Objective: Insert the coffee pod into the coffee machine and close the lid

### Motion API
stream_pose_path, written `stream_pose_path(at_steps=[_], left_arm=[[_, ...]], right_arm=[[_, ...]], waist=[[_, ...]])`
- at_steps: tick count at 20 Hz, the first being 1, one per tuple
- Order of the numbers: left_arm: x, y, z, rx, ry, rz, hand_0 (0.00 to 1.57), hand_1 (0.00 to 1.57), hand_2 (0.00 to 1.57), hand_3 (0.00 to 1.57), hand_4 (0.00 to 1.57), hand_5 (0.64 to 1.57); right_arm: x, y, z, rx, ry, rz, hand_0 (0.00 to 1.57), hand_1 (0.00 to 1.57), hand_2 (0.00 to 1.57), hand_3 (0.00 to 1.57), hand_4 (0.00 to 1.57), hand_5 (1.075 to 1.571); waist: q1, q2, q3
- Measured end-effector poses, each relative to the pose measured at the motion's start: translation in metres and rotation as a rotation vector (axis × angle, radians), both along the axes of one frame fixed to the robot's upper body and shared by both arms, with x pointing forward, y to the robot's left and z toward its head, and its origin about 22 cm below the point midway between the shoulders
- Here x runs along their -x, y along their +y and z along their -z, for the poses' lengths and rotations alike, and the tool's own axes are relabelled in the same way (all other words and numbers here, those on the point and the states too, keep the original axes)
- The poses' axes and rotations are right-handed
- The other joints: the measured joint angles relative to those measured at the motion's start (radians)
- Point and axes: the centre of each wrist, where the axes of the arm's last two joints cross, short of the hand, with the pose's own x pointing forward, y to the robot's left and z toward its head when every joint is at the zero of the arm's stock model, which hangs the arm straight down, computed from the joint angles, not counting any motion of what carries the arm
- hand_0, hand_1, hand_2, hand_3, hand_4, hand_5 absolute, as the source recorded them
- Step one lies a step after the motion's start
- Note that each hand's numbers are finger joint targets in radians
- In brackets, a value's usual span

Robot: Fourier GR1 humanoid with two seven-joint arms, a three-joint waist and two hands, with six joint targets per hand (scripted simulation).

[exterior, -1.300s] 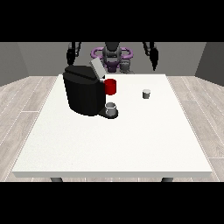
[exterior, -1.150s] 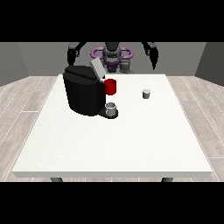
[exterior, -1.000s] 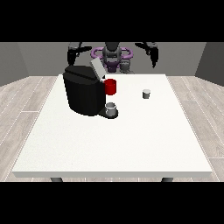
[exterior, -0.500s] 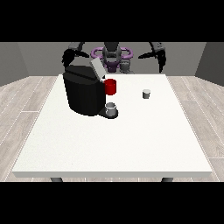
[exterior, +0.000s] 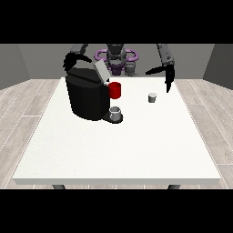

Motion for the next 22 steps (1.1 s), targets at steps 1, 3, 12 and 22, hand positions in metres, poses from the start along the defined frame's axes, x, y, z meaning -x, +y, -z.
stream_pose_path(at_steps=[1,3,12,22], left_arm=[[-0.004,0.004,-0.001,-0.010,0.007,-0.010,0.00,0.00,0.00,0.00,0.00,1.571],[-0.010,0.013,0.000,-0.022,0.017,-0.026,0.00,0.00,0.00,0.00,0.00,1.571],[-0.030,-0.003,0.011,-0.150,0.112,0.015,0.00,0.00,0.37,0.00,0.00,1.571],[-0.041,-0.004,0.020,-0.271,0.165,0.016,0.70,0.70,0.78,0.49,0.00,1.571]], right_arm=[[-0.001,0.003,-0.003,-0.001,-0.008,-0.006,0.00,0.00,0.00,0.00,0.28,1.571],[-0.003,0.004,-0.005,-0.006,-0.018,-0.019,0.00,0.00,0.00,0.00,0.26,1.571],[-0.016,0.008,-0.001,0.005,0.053,0.009,0.00,0.00,0.00,0.00,0.39,1.571],[-0.025,0.005,0.011,0.044,0.103,0.030,0.00,0.00,0.00,0.00,0.41,1.571]], waist=[[-0.005,0.007,0.0001],[-0.017,0.026,0.0000],[0.005,0.026,0.0001],[0.014,0.033,0.0003]])
